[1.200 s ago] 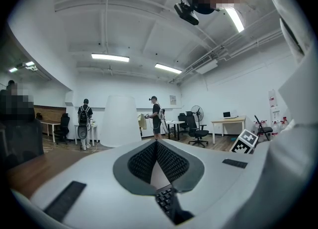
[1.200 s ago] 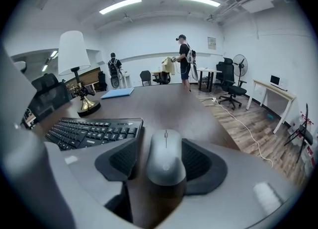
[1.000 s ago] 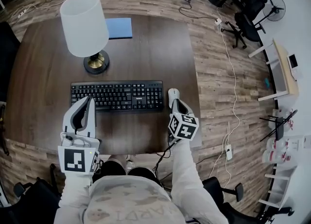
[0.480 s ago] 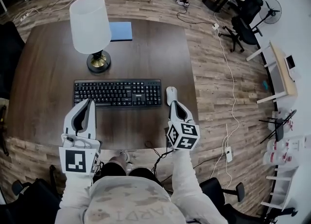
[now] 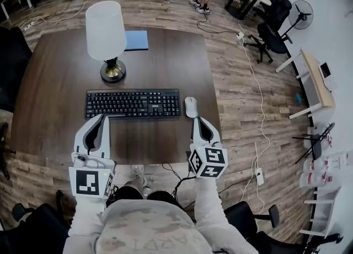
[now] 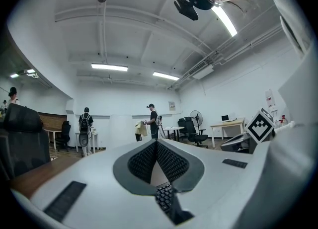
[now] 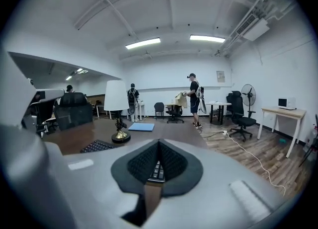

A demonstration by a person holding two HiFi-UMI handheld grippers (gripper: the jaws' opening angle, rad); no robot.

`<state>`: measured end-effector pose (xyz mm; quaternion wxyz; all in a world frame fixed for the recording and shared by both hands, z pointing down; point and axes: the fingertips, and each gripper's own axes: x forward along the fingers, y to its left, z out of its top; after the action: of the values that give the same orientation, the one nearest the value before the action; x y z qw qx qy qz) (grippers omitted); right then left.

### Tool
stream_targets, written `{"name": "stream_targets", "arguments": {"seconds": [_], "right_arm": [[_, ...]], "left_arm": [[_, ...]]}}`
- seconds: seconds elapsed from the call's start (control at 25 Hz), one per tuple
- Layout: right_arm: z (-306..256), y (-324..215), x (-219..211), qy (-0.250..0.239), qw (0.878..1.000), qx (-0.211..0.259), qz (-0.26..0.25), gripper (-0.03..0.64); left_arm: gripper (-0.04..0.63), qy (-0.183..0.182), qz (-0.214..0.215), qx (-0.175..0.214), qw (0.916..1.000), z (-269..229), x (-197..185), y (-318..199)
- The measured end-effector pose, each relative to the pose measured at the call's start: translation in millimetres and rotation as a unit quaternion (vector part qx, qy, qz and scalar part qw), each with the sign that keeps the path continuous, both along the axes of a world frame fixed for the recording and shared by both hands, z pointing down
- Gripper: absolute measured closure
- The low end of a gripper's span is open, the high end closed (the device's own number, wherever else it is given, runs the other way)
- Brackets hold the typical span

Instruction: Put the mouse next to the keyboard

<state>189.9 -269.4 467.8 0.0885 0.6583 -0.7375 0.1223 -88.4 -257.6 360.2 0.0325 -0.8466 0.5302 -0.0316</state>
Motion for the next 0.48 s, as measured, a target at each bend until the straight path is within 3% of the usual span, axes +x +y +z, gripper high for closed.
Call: {"name": "stream_targets", "arguments": {"seconds": [0.48], "right_arm": [[-58.6, 52.8, -13.4, 0.018, 0.998, 0.06, -0.02, 0.607]], "left_arm": [[0.589, 0.004, 0.006, 0.02, 0.9998, -21.2, 3.2, 43.5]]}}
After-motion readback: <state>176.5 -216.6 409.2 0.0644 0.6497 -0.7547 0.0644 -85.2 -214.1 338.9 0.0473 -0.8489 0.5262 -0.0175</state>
